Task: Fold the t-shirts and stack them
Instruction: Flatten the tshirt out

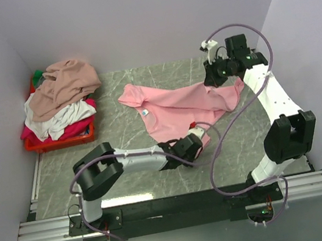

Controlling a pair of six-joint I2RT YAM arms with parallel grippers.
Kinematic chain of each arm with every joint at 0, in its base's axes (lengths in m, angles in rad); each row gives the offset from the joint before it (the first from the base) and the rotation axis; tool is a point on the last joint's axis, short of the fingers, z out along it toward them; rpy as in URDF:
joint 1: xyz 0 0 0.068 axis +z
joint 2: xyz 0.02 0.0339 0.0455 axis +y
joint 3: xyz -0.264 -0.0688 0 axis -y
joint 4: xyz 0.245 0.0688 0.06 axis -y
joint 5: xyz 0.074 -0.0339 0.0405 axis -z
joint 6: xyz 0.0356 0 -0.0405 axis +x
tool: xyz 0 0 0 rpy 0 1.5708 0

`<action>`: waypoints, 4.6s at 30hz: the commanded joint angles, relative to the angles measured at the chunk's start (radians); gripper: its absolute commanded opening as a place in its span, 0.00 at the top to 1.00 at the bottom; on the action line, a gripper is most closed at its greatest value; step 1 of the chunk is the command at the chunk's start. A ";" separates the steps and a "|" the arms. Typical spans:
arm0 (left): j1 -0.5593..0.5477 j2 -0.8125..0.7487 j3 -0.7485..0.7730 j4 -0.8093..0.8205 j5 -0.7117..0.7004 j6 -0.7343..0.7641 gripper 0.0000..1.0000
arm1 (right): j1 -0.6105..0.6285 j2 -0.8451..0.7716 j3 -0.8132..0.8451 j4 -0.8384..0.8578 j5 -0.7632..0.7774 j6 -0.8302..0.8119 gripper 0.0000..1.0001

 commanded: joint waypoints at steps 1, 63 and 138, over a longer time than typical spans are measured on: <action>-0.068 -0.090 -0.112 -0.173 0.025 -0.016 1.00 | -0.009 0.035 0.132 0.043 0.077 0.031 1.00; 0.729 -0.065 0.174 -0.235 0.284 0.155 0.58 | -0.075 -0.266 -0.456 0.037 -0.300 -0.298 0.24; 0.751 0.100 0.239 -0.221 0.390 -0.049 0.86 | -0.177 -0.273 -0.441 -0.008 -0.349 -0.315 0.25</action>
